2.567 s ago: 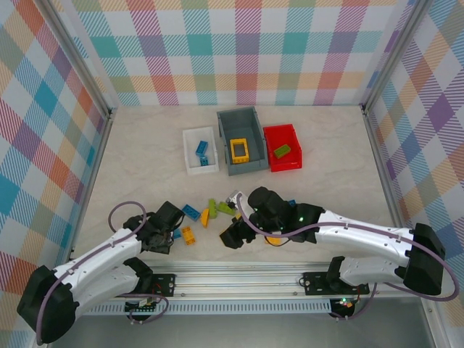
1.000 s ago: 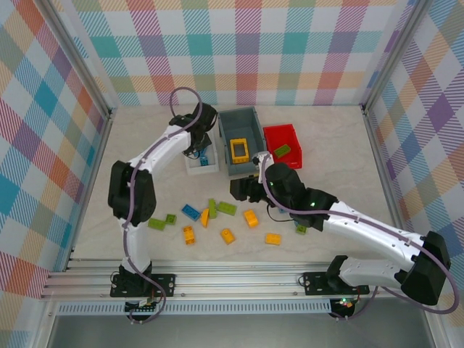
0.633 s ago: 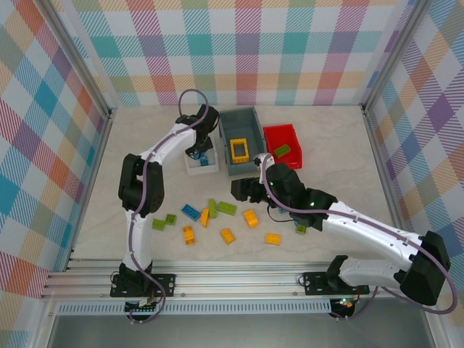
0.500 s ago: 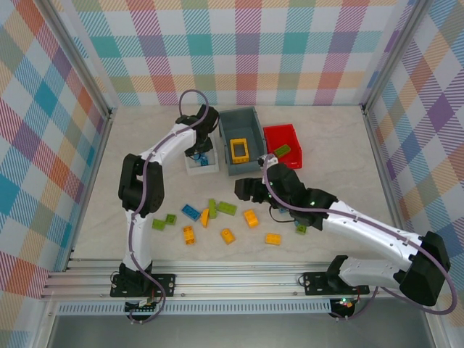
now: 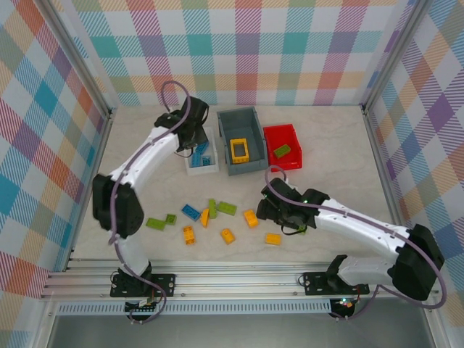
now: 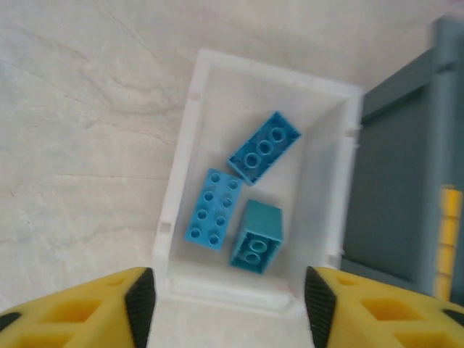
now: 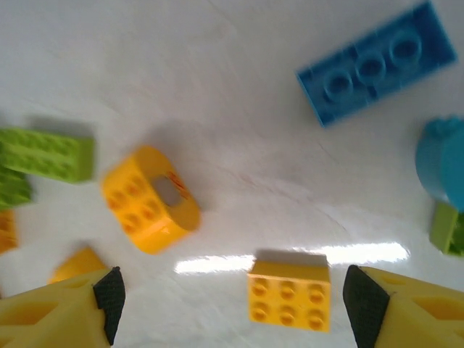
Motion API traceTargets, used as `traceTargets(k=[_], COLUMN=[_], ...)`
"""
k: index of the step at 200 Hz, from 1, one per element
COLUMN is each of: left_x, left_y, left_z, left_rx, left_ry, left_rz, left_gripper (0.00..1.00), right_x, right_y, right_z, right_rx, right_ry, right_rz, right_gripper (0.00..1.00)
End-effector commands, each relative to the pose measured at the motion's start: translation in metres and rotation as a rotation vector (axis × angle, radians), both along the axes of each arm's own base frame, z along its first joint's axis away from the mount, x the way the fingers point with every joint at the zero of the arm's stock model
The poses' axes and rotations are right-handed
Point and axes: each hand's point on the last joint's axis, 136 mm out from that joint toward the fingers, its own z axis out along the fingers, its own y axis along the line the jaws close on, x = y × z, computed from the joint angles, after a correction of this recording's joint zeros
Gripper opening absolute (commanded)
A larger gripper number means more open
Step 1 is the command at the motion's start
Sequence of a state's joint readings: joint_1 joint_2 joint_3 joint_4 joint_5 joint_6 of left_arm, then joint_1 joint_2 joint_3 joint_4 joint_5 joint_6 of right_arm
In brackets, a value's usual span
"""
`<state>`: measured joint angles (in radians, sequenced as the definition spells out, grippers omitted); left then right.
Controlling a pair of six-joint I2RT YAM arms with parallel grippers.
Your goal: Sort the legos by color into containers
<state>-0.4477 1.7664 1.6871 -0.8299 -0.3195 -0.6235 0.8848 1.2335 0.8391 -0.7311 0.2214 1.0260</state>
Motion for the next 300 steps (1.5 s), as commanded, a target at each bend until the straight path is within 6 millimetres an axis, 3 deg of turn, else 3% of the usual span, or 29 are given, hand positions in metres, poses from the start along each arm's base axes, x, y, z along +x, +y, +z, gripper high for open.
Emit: traceTargets(k=[1,40,73,107,122,148,179,218,269,300], left_x=[-0.049,-0.146,-0.195,-0.220,-0.225,-0.227,-0.221,-0.211,-0.201,-0.195], left_y=[-0.035,-0.074,-0.089,-0.082,-0.077,-0.068,-0.052,-0.043,-0.054,-0.077], left_z=[0.033,0.036,0.031,0.024,0.023,0.031,0.041,0.055,0.066,0.073], left_rx=[-0.094,-0.187,-0.258,-0.285,-0.285,-0.289,-0.266,-0.267,-0.272,-0.291], left_ry=[-0.064,-0.113,-0.129,-0.137,-0.136,-0.176,-0.250,-0.336,-0.387,-0.423], left_rz=[-0.132,-0.333,-0.425,-0.443,-0.441,-0.420,-0.356,-0.283,-0.292,-0.366], left_gripper=[0.65,0.75,0.76,0.76,0.75,0.73,0.73,0.73,0.72,0.72], right_x=[-0.034,-0.049,-0.046,-0.042,-0.039,-0.025,0.024,0.113,0.238,0.297], right_y=[-0.005,-0.002,0.001,0.000,-0.003,-0.002,0.013,0.043,0.090,0.108], right_z=[-0.028,-0.058,-0.072,-0.083,-0.084,-0.059,0.006,0.060,0.093,0.085], right_rx=[-0.038,-0.057,-0.064,-0.082,-0.096,-0.109,-0.177,-0.214,-0.130,-0.114], right_ry=[0.181,0.281,0.280,0.271,0.256,0.149,-0.058,-0.212,-0.330,-0.356], right_rz=[0.018,0.051,0.055,0.041,0.036,0.069,0.169,0.199,0.138,0.154], right_gripper=[0.84,0.85,0.81,0.71,0.60,0.47,0.45,0.44,0.43,0.43])
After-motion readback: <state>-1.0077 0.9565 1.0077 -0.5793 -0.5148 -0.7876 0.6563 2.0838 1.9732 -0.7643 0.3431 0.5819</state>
